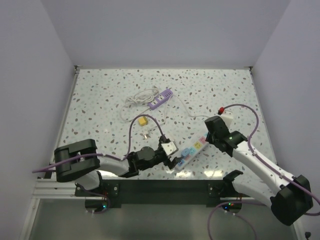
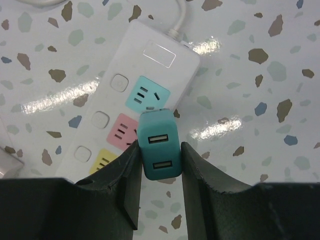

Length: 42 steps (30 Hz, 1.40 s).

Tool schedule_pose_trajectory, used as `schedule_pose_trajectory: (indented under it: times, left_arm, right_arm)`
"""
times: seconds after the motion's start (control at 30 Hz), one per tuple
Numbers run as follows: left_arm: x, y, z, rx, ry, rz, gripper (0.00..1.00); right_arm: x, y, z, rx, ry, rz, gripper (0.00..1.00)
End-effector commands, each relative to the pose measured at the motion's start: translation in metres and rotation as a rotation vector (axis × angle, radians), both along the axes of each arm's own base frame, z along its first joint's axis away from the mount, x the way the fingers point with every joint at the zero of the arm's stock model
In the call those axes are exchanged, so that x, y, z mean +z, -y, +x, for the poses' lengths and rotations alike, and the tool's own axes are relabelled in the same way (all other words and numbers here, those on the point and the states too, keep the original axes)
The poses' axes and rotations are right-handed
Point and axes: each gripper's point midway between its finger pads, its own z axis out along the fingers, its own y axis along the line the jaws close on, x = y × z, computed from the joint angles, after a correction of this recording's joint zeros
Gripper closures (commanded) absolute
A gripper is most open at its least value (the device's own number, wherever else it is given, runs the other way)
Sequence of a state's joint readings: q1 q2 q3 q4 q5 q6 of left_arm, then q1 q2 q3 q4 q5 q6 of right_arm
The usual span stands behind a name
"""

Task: Insert the plug

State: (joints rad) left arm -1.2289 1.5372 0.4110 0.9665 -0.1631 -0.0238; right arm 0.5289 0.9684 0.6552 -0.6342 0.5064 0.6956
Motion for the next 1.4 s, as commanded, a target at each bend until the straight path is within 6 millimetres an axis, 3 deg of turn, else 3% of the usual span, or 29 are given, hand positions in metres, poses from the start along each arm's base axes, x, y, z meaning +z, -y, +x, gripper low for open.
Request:
schedule_pose_trajectory:
  times: [0.0, 0.37, 0.87, 1.37]
  left_arm:
    - [0.016, 0.001, 0.002, 0.023, 0.035, -0.066, 0.15]
    - [0.013, 0.015, 0.005, 0.030, 0.069, -0.030, 0.01]
    - [-0.002, 0.045, 0.012, 0.065, 0.087, 0.020, 0.00]
    - [-0.015, 0.046, 0.022, 0.124, 0.097, 0.059, 0.00]
  right_arm:
    - [0.013, 0.001, 0.013, -0.133, 0.066, 0.057, 1.00]
    - [0.019, -0.003, 0.020, -0.195, 0.096, 0.106, 1.00]
    - [0.005, 0.005, 0.022, -0.344, 0.047, 0.072, 1.00]
    - [0.004, -0.008, 0.037, -0.356, 0.042, 0.109, 1.00]
